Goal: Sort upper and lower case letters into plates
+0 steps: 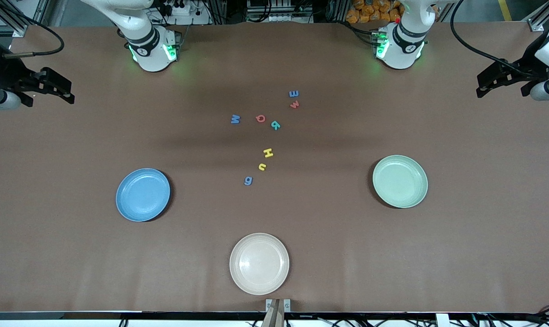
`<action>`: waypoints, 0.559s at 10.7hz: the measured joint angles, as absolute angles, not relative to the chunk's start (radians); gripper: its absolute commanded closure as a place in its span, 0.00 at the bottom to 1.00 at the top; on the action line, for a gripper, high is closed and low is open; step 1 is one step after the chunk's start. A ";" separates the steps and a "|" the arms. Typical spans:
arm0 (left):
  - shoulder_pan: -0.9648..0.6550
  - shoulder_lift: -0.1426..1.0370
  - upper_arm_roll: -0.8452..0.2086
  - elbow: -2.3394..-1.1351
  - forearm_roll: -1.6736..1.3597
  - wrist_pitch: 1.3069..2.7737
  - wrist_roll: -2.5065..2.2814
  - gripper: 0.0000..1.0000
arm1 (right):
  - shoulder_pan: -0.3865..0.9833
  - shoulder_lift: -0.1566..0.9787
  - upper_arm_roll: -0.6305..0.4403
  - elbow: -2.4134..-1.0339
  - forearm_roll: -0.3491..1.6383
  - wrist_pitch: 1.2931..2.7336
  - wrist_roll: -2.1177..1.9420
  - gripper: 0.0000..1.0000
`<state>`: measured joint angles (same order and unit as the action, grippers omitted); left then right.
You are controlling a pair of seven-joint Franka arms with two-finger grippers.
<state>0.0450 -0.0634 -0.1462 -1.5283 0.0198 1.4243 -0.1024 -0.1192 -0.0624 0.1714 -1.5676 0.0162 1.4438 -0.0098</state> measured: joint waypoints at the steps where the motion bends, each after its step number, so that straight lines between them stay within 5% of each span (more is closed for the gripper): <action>1: 0.045 -0.063 -0.146 -1.528 0.020 1.424 -0.102 0.00 | -0.119 -0.062 0.171 -1.568 0.016 1.444 -0.010 0.00; 6: 0.041 -0.060 -0.155 -1.530 0.019 1.420 -0.102 0.00 | -0.119 -0.062 0.173 -1.568 0.016 1.444 -0.010 0.00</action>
<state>0.0414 -0.0601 -0.1546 -1.5299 0.0192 1.4203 -0.1022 -0.1192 -0.0623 0.1727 -1.5684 0.0162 1.4438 -0.0098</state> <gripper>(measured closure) 0.000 0.000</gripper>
